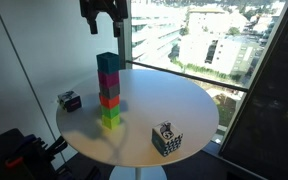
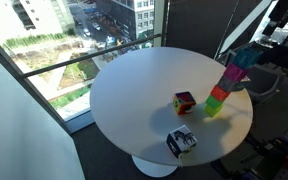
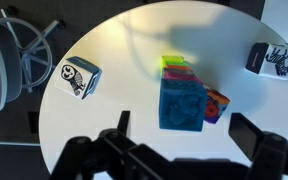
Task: Put the blue block on top of the pink block
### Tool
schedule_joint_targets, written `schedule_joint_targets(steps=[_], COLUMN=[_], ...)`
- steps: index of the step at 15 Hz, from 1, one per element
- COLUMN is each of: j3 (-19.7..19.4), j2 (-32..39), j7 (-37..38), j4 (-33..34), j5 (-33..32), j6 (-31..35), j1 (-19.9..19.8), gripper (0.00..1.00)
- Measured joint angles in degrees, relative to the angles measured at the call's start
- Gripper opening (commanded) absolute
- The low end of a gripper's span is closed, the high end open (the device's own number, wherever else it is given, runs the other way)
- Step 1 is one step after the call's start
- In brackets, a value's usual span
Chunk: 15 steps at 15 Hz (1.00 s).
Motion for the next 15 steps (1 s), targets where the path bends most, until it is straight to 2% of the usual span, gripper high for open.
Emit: schedule_joint_targets(steps=[8,15], j3=[-1.64,-2.13], j2=[-2.27,-6.83], j7=[-0.18,-0.18], j4=[1.52,1.53], j5=[-0.53,-0.53], j6=[-9.72,-13.1], j1=[-0.99,-1.1], gripper=[1.0,1.0])
